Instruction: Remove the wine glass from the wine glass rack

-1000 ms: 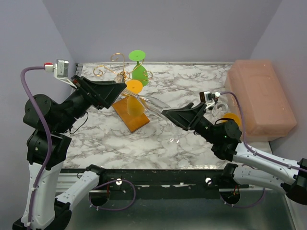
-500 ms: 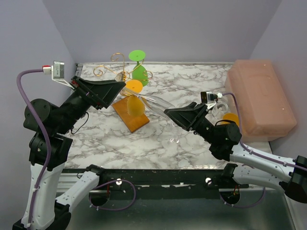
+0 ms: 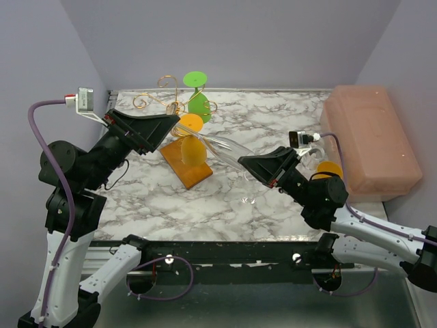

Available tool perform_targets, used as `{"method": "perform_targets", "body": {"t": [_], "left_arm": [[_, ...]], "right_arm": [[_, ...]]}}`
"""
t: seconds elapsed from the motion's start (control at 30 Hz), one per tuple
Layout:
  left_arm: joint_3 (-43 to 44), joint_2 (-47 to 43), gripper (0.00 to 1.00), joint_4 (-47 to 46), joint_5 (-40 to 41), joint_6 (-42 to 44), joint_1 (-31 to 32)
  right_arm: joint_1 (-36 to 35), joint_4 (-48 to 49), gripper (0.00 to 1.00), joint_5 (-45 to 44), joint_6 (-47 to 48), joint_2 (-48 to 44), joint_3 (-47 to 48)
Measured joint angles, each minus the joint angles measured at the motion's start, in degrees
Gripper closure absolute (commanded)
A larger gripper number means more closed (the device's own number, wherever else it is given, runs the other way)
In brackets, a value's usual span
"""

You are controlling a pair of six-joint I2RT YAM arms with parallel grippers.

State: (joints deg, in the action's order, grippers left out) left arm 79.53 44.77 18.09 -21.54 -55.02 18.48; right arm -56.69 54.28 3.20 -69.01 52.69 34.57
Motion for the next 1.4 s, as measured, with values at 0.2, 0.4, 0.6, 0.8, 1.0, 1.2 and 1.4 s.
{"method": "perform_targets", "body": {"t": [0.2,0.4,0.6,0.8,1.0,1.2,1.4], "left_arm": [[-0.44,0.00,0.33,-0.04,0.09,-0.28,0.02],[-0.42,0.11,0.14,0.35,0.28,1.42,0.00],[-0.39,1.79,0.03,2.10,0.33,5.33,0.00],[0.11,2.69,0.02,3.61,0.39,7.69,0.00],[3.65,3.72,0.02,6.54,1.51,11.67,0.00],[6.86,3.87,0.01,10.84,5.11,17.99,0.00],[8.09,3.72,0.01,15.02,12.39,26.40,0.00]], "right_arm": [[0.00,-2.38,1.00,-0.59,0.50,-0.94,0.48],[-0.07,-5.90,0.99,-1.36,2.38,-2.29,2.36],[-0.31,-11.21,0.99,-5.07,6.29,-5.46,5.22],[-0.31,-16.02,0.99,-7.39,9.57,-6.05,7.10],[-0.31,-25.35,0.99,-11.06,14.88,-6.91,11.13],[-0.31,-36.48,0.99,-17.97,22.82,-9.27,19.50],[-0.31,-48.61,0.99,-26.18,29.22,-8.33,30.53]]}}
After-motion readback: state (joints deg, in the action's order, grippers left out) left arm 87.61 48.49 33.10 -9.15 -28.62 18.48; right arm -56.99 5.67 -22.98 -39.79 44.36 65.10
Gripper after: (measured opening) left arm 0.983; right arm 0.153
